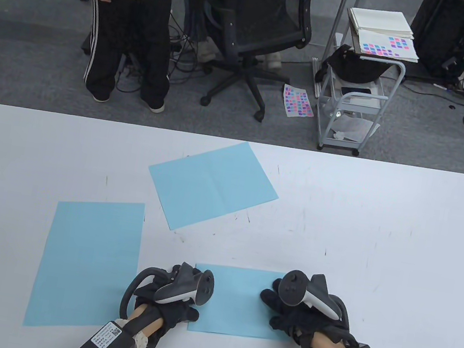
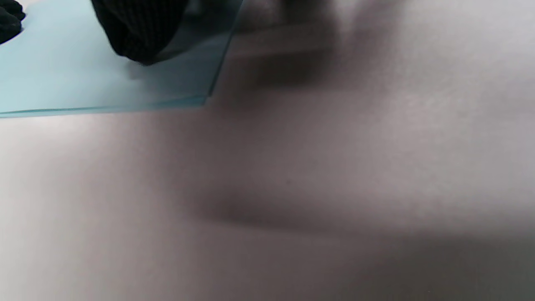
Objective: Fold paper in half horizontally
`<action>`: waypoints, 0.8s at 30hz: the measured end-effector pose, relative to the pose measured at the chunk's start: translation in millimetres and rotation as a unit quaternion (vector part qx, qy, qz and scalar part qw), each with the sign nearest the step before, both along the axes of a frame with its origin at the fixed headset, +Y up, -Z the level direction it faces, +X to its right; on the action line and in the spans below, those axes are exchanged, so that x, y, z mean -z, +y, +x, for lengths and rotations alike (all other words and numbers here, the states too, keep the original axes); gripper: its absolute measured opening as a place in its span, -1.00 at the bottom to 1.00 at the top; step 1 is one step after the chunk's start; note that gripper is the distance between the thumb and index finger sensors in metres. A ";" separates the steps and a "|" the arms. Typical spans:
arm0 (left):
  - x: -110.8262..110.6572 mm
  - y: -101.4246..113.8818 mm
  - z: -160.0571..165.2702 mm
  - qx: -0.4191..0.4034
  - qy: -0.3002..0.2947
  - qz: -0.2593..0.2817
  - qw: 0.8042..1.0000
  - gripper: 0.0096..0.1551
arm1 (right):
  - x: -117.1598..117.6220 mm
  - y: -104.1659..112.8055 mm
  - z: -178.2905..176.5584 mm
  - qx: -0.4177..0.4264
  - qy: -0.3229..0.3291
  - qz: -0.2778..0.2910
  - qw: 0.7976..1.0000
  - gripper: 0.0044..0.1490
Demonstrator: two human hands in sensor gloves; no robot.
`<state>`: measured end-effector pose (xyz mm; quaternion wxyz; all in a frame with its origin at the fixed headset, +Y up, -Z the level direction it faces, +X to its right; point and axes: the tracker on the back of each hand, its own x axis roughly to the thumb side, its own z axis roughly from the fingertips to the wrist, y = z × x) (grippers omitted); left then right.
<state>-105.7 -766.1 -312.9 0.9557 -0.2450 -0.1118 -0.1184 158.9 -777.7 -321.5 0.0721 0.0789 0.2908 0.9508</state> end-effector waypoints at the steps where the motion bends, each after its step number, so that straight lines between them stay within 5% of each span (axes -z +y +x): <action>1: 0.6 1.0 1.3 0.005 -0.001 -0.002 1.000 -0.23 | -0.1 0.0 0.0 0.000 0.000 0.001 1.000 -0.15; 13: 26.1 25.1 42.6 0.004 -0.024 -0.001 1.000 -0.21 | 0.7 -0.9 0.8 0.002 -0.001 -0.005 1.000 -0.15; 24: 34.0 1.7 88.9 -0.016 -0.066 -0.035 0.997 -0.18 | 1.3 -1.0 1.2 0.002 0.005 -0.002 1.000 -0.15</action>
